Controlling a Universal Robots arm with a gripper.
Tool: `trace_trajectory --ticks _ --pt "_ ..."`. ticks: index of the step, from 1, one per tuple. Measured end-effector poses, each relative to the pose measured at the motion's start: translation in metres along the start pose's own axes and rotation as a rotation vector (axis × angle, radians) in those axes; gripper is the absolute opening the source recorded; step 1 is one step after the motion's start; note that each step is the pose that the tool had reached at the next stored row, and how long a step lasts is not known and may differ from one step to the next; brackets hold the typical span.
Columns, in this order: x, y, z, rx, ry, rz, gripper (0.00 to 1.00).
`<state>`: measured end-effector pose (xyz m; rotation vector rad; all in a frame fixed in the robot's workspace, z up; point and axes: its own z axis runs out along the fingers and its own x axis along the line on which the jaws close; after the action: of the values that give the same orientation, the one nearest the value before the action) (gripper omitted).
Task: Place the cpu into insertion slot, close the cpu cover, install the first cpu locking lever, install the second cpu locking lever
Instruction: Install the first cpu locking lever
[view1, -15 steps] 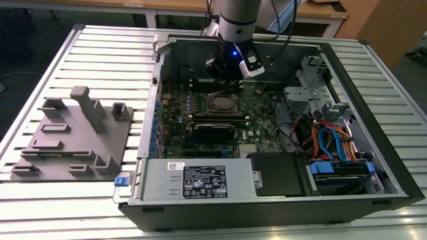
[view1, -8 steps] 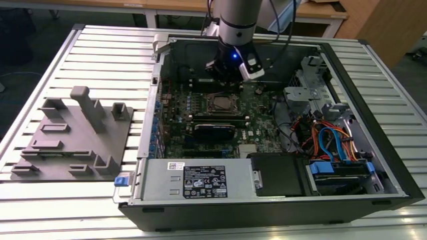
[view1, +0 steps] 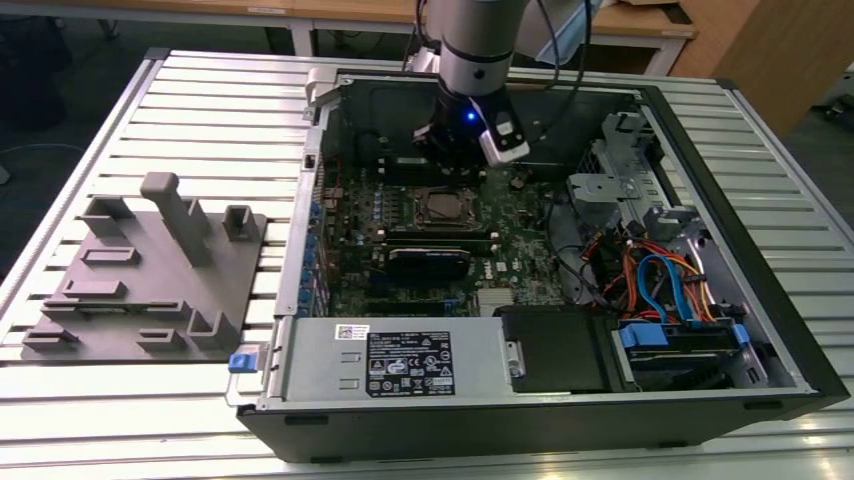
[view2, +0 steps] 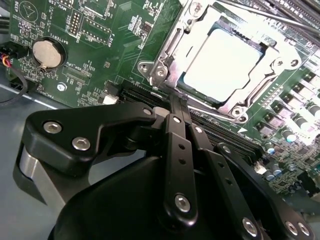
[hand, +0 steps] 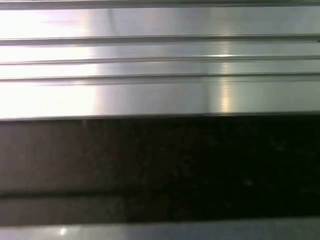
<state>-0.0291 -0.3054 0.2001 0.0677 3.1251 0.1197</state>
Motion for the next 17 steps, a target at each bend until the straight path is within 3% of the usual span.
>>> trace_trajectory --ticks 9,17 --pt "-0.0003 -0.0001 0.0021 -0.0002 -0.0001 0.000 0.11" --pt "-0.0005 0.0003 -0.0031 -0.0002 0.0000 0.000 0.11"
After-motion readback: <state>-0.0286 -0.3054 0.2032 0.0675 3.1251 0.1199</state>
